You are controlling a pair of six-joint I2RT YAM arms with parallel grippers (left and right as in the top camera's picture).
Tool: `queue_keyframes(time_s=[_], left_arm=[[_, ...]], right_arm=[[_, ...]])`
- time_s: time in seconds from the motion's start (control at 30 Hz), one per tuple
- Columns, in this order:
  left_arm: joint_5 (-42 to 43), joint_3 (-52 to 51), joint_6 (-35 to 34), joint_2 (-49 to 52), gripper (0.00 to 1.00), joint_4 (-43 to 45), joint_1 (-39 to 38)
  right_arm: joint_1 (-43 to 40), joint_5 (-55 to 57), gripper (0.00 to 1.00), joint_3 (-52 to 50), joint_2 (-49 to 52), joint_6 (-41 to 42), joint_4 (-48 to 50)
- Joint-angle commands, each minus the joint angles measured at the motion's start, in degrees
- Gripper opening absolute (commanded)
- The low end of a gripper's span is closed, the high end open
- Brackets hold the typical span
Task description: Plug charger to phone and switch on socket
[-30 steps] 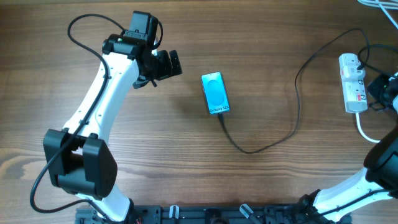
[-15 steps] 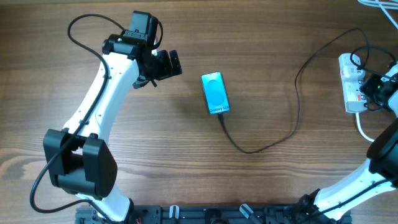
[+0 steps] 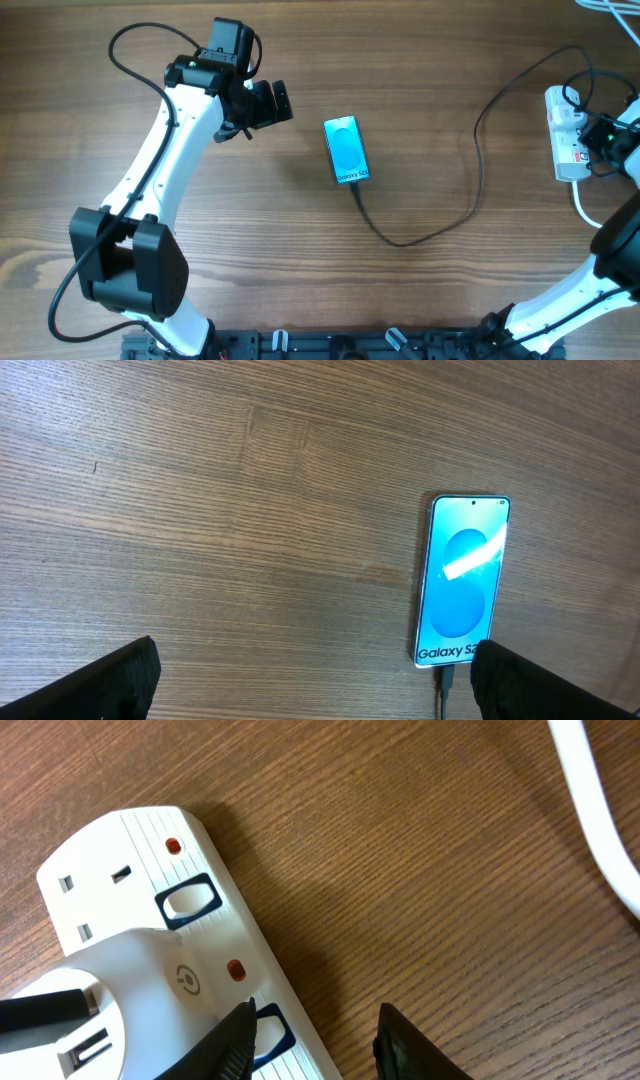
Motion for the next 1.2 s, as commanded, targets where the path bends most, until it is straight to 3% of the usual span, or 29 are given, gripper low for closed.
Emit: queue_keyframes(time_s=[0.0,0.5,0.83,1.0,1.17], left_arm=[[-0.7,-0.1,0.9,0.2,1.00,0.0,0.1],[-0.7,-0.1,0.9,0.2,1.00,0.0,0.1],[-0.7,-0.1,0.9,0.2,1.00,0.0,0.1],[-0.7,-0.1,0.9,0.2,1.00,0.0,0.1],[-0.7,-0.1,0.9,0.2,1.00,0.0,0.1]], right_arm=[[0.2,0.3,0.40,0.1,1.3,-0.5,-0.2],[0.2,-3.4,0.38,0.0,3.0,-0.9,-4.3],[0.2,-6.9,0.43,0.1,3.0,-2.2,-3.6],[0.2,2.6,0.44,0.1,3.0,1.2,-2.5],[0.2,-5.7,0.44,0.1,3.0,3.6,-0.2]])
